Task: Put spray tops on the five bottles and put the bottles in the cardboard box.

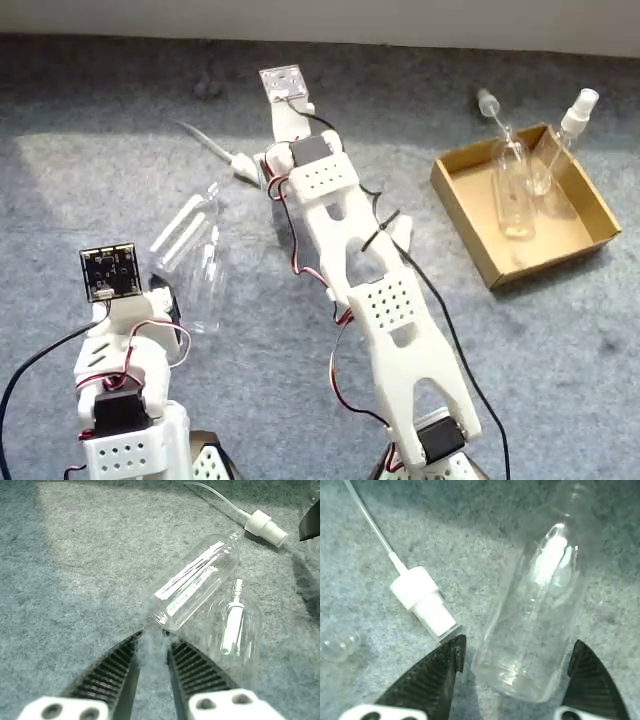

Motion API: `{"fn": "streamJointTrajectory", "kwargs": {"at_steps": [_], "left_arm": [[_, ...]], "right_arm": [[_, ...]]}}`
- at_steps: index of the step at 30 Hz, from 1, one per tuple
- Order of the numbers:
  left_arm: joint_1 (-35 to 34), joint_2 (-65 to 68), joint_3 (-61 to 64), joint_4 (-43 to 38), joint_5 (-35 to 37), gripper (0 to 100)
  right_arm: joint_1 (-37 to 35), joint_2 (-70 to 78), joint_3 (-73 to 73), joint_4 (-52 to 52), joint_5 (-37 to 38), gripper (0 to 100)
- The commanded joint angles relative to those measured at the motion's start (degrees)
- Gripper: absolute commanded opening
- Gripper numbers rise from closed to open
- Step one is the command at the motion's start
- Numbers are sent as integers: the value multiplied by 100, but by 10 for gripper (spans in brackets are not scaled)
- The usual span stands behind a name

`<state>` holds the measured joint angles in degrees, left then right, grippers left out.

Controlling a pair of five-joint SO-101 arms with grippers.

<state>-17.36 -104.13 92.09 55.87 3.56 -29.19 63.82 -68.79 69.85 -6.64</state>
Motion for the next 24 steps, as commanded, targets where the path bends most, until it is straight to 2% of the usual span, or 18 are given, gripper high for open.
{"fn": "streamJointTrajectory", "kwargs": {"at_steps": [1,4,10,15,19,24], "left_arm": [[233,-40,-40,-79,-26,7],[233,-40,-40,-79,-26,8],[233,-40,57,-114,-26,10],[242,-40,66,-114,-26,11],[242,-40,66,-114,-26,11],[242,-40,84,-114,-26,11]], "right_arm": [[233,-189,-57,-110,-53,208],[338,-145,-57,-171,-53,160],[505,-198,-66,66,-26,156],[549,-215,-980,1103,-18,156],[532,-215,-2334,2018,-9,156],[426,-462,-3459,3029,571,156]]}}
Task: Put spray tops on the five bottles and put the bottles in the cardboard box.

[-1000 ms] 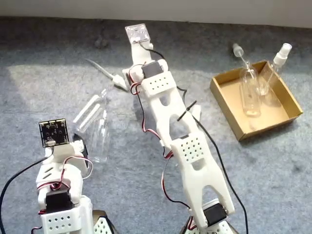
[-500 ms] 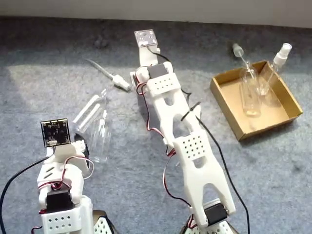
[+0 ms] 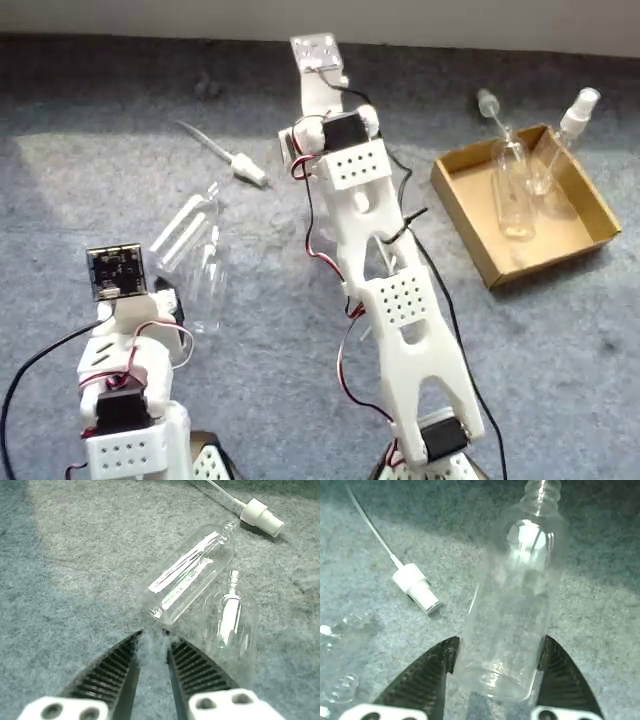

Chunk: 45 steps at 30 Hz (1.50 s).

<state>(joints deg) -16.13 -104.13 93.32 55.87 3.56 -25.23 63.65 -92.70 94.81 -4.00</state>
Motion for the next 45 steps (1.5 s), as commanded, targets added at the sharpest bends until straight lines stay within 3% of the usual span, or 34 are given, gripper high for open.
{"fn": "streamJointTrajectory", "kwargs": {"at_steps": [1,11,23,31,41,45], "left_arm": [[119,-40,-40,-114,-26,11],[119,-40,-22,-114,-26,11],[303,-40,-13,-114,-26,11],[295,-40,-13,-114,-26,11],[295,-40,-13,-114,-26,11],[295,-40,-13,-114,-26,11]], "right_arm": [[40,-576,-1007,664,334,156],[180,-3055,57,655,352,156],[180,-6747,4171,637,396,156],[189,-8338,6756,602,1741,156],[189,-10053,9613,549,1776,159],[189,-10580,11081,-92,1785,159]]}}
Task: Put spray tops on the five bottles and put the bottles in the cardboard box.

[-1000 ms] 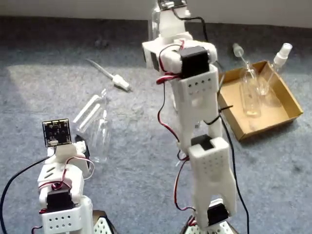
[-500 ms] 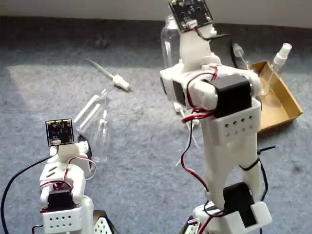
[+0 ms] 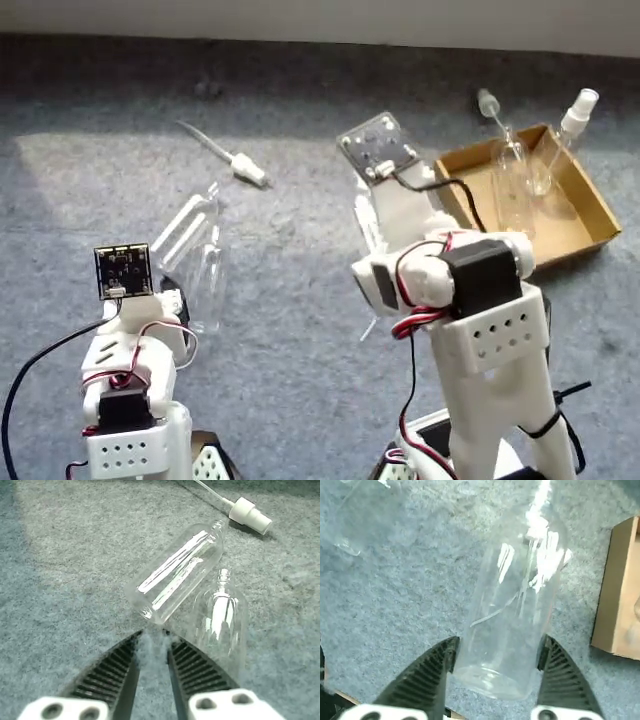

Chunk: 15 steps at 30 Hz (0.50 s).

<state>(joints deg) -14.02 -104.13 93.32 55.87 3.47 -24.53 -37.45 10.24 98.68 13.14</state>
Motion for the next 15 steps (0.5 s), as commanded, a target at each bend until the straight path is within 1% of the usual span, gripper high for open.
{"fn": "streamJointTrajectory", "kwargs": {"at_steps": [1,6,10,15], "left_arm": [[84,-40,-13,-114,-18,11],[84,-40,-13,-114,-18,11],[84,-40,-13,-114,-18,11],[92,-40,-13,-114,-18,11]], "right_arm": [[119,-611,1191,-725,79,159],[119,-1385,3134,-1833,897,159],[110,-2097,4321,-2325,1020,159],[84,-2862,5376,-2642,1125,160]]}}
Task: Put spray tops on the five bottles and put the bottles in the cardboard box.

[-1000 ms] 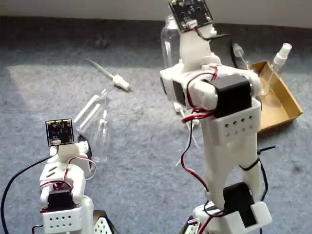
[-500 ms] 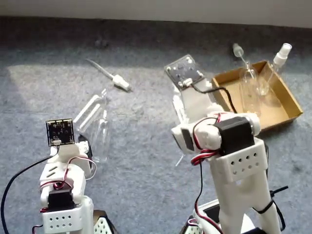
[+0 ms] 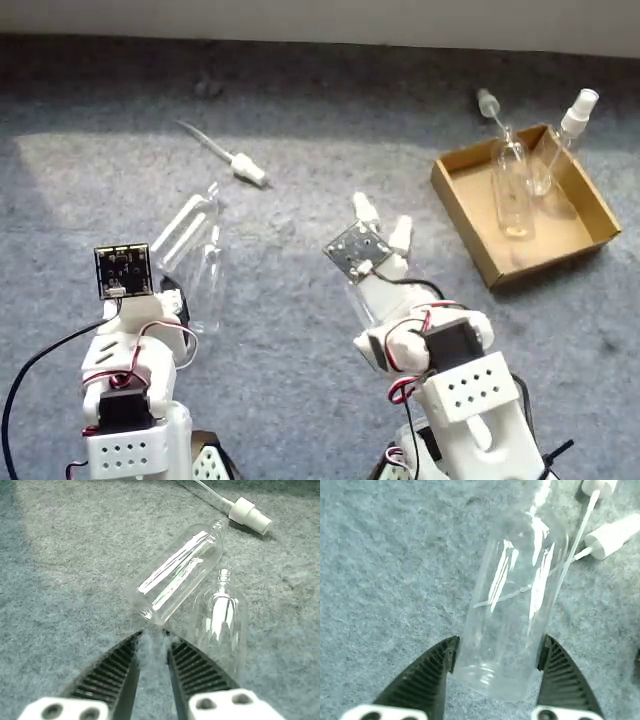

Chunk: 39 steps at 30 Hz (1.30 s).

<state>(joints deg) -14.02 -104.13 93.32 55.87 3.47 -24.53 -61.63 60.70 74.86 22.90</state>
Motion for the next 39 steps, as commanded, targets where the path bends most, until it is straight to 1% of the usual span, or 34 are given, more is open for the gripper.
{"fn": "streamJointTrajectory", "kwargs": {"at_steps": [1,6,8,11,15,17,21,25,29,35,39], "left_arm": [[92,-40,-13,-114,-18,11],[92,-40,-13,-114,-18,11],[92,-40,-13,-114,-18,11],[92,-40,-4,-114,-18,11],[92,-40,40,-114,-18,11],[92,-40,40,-114,-18,11],[92,-40,40,-114,-18,11],[92,-40,40,-114,-18,11],[92,-40,40,-114,-18,11],[92,-40,40,-114,-18,11],[92,-40,48,-114,-18,11]], "right_arm": [[84,-567,523,-295,360,160],[84,-910,1279,-251,1495,160],[92,-919,1464,-251,1714,160],[110,-919,1587,-251,1837,172],[119,-927,1622,-242,1811,257],[119,-945,1622,-224,1802,276],[84,-954,1516,189,1802,282],[40,-1059,752,444,1785,307],[22,-1051,277,532,1301,340],[13,-1042,-180,576,1266,340],[-40,-884,-356,576,949,340]]}}
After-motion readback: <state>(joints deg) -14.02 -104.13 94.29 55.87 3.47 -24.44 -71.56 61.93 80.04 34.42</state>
